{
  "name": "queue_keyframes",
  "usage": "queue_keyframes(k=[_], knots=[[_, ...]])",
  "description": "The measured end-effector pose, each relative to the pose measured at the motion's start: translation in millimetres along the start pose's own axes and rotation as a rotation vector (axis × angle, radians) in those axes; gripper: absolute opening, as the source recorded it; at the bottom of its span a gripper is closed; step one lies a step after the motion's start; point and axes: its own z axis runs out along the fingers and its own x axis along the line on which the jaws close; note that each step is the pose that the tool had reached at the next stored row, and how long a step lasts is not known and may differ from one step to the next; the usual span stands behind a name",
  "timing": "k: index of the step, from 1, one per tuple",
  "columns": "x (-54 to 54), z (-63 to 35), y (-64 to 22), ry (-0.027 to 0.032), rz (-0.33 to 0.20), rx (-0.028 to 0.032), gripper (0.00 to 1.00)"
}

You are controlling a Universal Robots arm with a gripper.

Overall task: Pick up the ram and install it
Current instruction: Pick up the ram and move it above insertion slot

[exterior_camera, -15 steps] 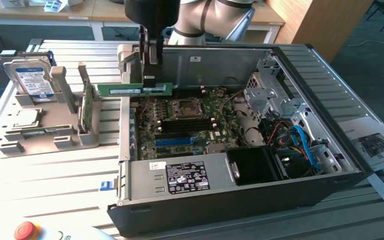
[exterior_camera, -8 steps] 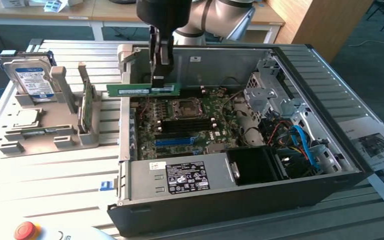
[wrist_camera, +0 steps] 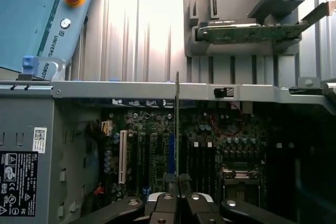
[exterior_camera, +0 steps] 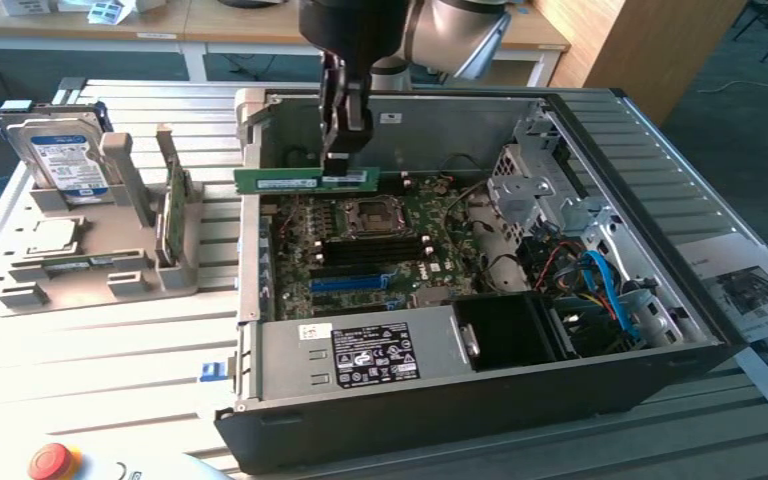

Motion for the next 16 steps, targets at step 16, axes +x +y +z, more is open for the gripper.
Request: queue_keyframes(k=[16], knots=[[2.4,-2.5,-35.1,0.0001,0.0,-0.0028,0.12]])
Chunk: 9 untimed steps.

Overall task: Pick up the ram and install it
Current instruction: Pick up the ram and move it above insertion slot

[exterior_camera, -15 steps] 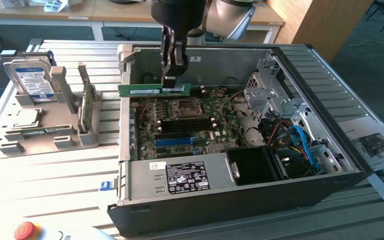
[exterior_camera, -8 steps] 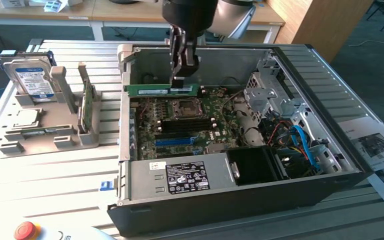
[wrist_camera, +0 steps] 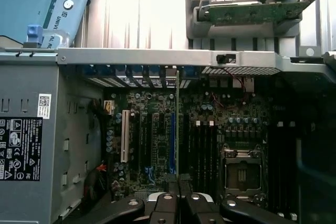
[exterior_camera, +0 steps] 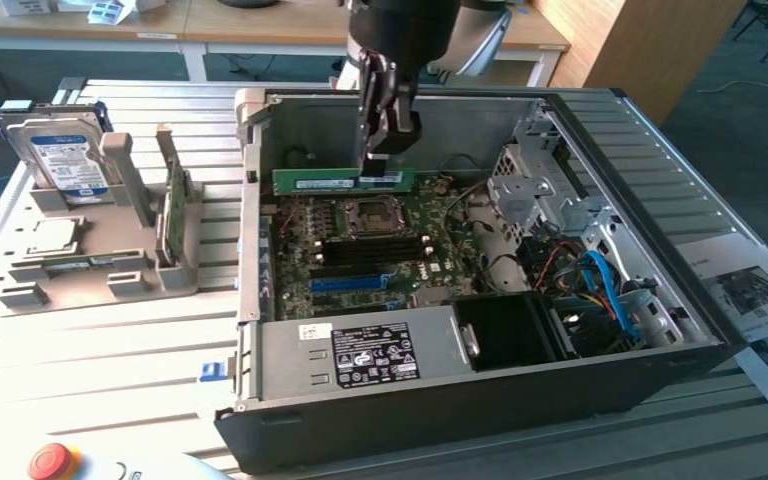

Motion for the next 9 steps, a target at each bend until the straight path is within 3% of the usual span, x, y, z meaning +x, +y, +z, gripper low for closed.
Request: queue_keyframes(k=[9], knots=[[1.0,-1.3,-18.7,-0.0001,0.0,-0.001,0.12]])
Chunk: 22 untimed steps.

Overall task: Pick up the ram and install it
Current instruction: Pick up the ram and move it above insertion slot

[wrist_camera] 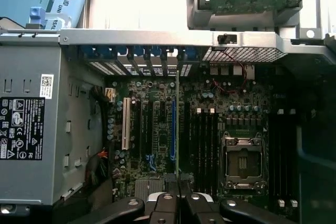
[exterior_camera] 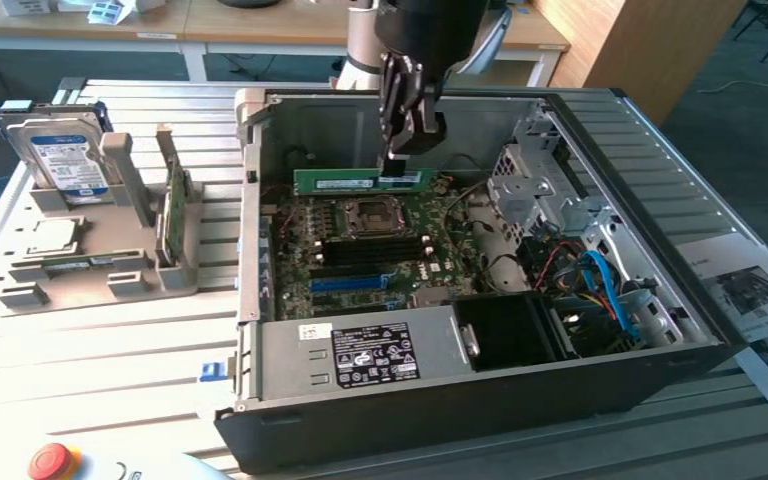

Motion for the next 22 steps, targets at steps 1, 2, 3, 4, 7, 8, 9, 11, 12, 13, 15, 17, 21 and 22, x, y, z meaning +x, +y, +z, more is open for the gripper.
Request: queue_keyframes(k=[1,2,3,4,7,8,9,11,12,13,15,17,21,22], knots=[[0.1,-0.3,-3.5,0.0001,0.0,-0.0001,0.12],[0.1,-0.5,-6.4,0.0001,0.0,-0.0001,0.12],[0.2,-0.6,-7.2,0.0001,0.0,-0.0001,0.12],[0.2,-0.6,-7.3,0.0,0.0,0.0,0.12],[0.0,-0.6,-7.5,0.0,0.0,0.0,0.12],[-0.1,-0.6,-7.6,0.0,0.0,0.0,0.12],[-0.3,-0.6,-7.8,0.0001,0.0,0.0,0.12],[-0.7,-0.7,-8.4,0.0001,0.0,-0.0001,0.12],[-1.0,-0.7,-8.7,0.0,0.0,0.0,0.12],[-1.3,-0.7,-9.1,0.0001,0.0,0.0,0.12],[-2.0,-0.9,-10.0,0.0001,0.0,-0.0001,0.12],[-2.9,-0.9,-11.1,0.0001,0.0,-0.0001,0.12],[-4.7,-1.1,-13.4,0.0,0.0,0.0,0.12],[-5.2,-1.2,-13.9,0.0,0.0,0.0,0.12]])
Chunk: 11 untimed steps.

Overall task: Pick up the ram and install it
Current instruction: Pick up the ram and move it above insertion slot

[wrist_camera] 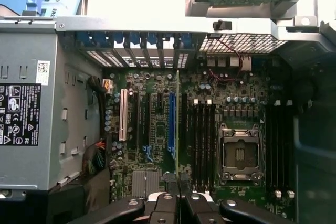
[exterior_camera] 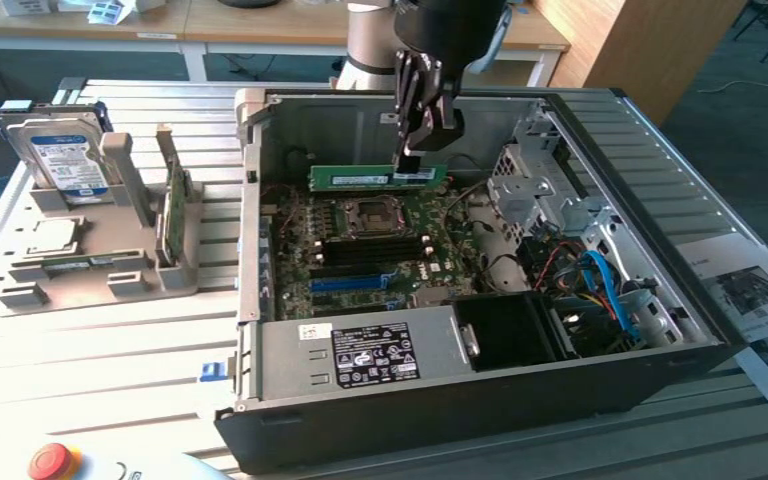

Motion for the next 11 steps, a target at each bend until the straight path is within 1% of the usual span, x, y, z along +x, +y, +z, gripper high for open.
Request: queue_keyframes(k=[7,11], knots=[[-2.9,-0.4,-4.1,0.0001,0.0,0.0,0.12],[-3.4,-0.4,-4.8,0.0,0.0,0.0,0.12]])
